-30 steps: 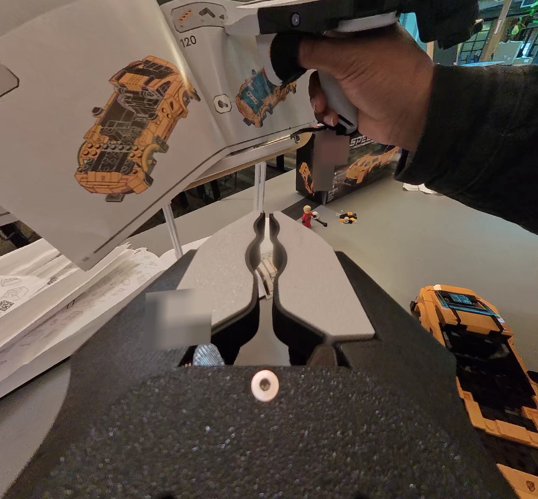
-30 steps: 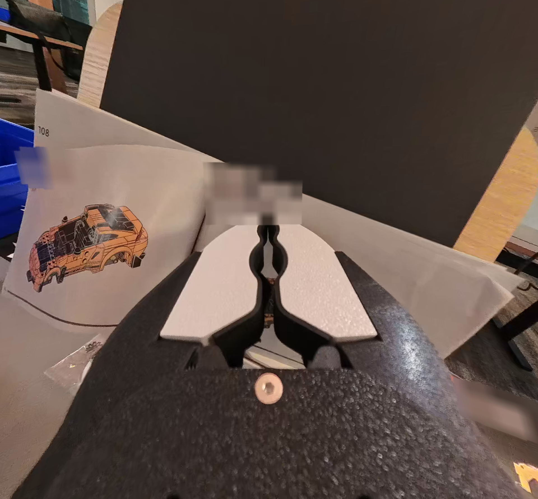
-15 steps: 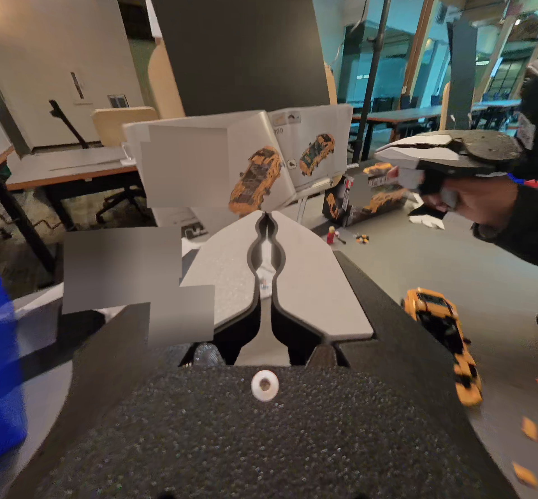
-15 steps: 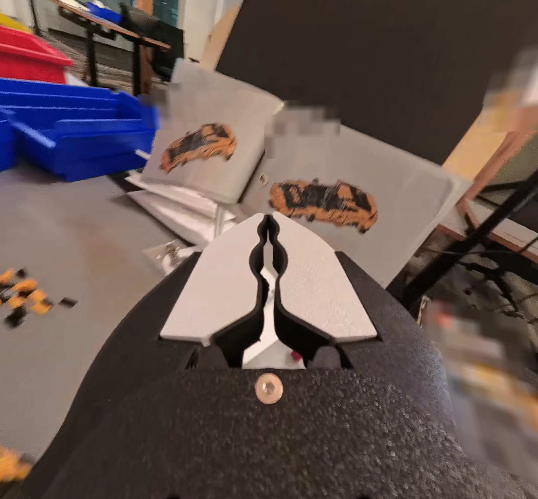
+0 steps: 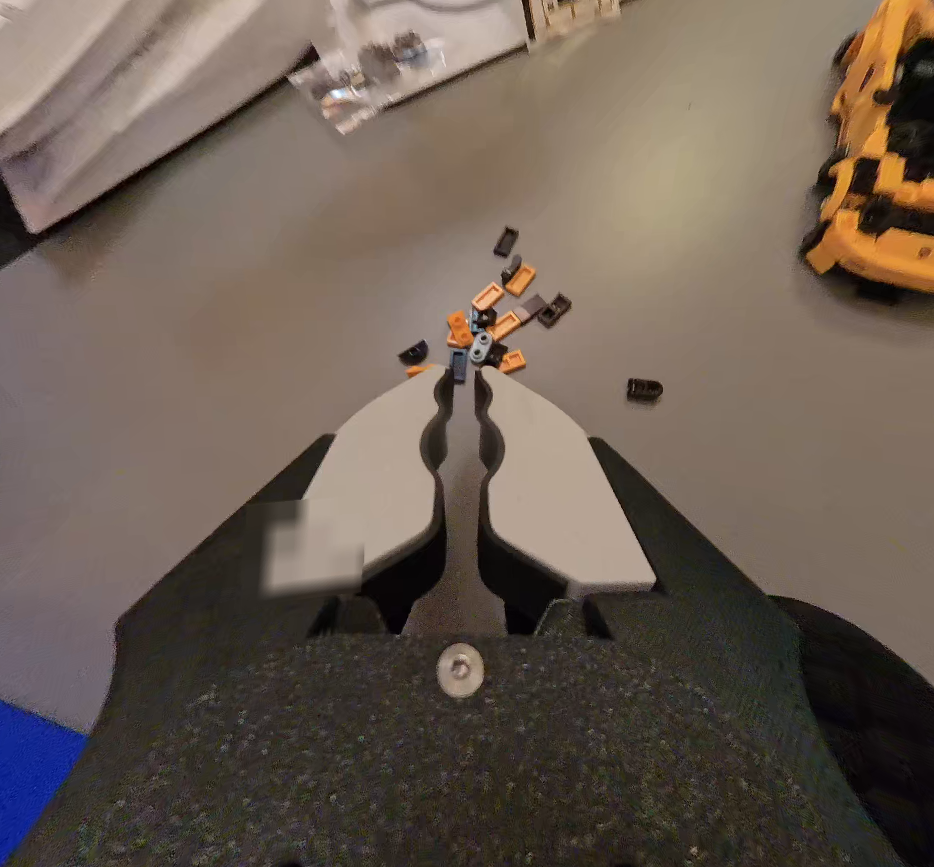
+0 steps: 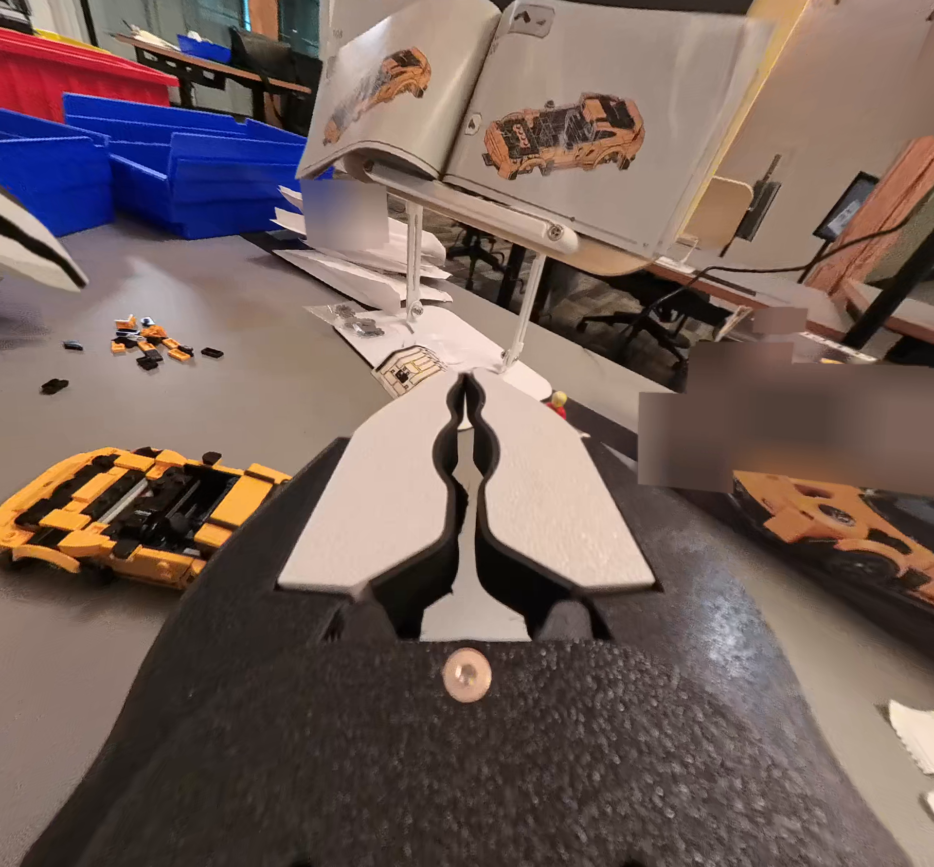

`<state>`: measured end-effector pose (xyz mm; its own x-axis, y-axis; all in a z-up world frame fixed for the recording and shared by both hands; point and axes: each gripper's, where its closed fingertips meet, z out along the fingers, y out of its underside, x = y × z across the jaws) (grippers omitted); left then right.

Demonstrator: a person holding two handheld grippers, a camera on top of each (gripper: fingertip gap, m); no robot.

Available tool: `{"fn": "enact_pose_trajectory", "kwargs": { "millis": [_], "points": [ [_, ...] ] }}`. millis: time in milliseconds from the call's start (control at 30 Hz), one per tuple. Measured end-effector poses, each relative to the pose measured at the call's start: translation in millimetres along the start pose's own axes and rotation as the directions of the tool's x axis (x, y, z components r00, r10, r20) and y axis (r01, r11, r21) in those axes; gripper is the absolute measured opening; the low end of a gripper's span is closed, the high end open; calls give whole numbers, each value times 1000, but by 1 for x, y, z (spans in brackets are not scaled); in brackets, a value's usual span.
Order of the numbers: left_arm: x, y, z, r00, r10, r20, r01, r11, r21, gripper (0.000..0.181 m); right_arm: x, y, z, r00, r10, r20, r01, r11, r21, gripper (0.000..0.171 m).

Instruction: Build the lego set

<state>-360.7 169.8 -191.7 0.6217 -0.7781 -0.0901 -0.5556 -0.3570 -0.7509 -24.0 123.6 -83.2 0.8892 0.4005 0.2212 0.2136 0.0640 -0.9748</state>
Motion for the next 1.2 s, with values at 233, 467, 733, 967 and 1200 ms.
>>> {"fn": "enact_pose_trajectory", "kwargs": {
  "millis": [233, 467, 733, 967, 1200],
  "points": [
    [-4, 22, 21, 1000, -10, -26, 8, 995, -100, 8, -10, 23, 5, 994, -95, 46, 98, 993, -59, 0],
    [-31, 12, 38, 993, -121, 5, 120, 984, -132, 16, -12, 29, 7, 997, -34, 74, 39, 997, -69, 0],
    [-33, 15, 43, 987, -159, -12, 151, 955, -254, 18, -11, 32, 7, 997, 1, 80, 5, 997, -79, 0],
    [-33, 15, 41, 996, -72, -49, 55, 956, -288, 17, -8, 28, 4, 997, 19, 79, -14, 998, -67, 0],
    [-26, 6, 51, 989, -4, -149, -31, 973, -228, 8, -10, 28, 4, 996, 23, 90, -17, 998, -68, 0]
  ]
}}
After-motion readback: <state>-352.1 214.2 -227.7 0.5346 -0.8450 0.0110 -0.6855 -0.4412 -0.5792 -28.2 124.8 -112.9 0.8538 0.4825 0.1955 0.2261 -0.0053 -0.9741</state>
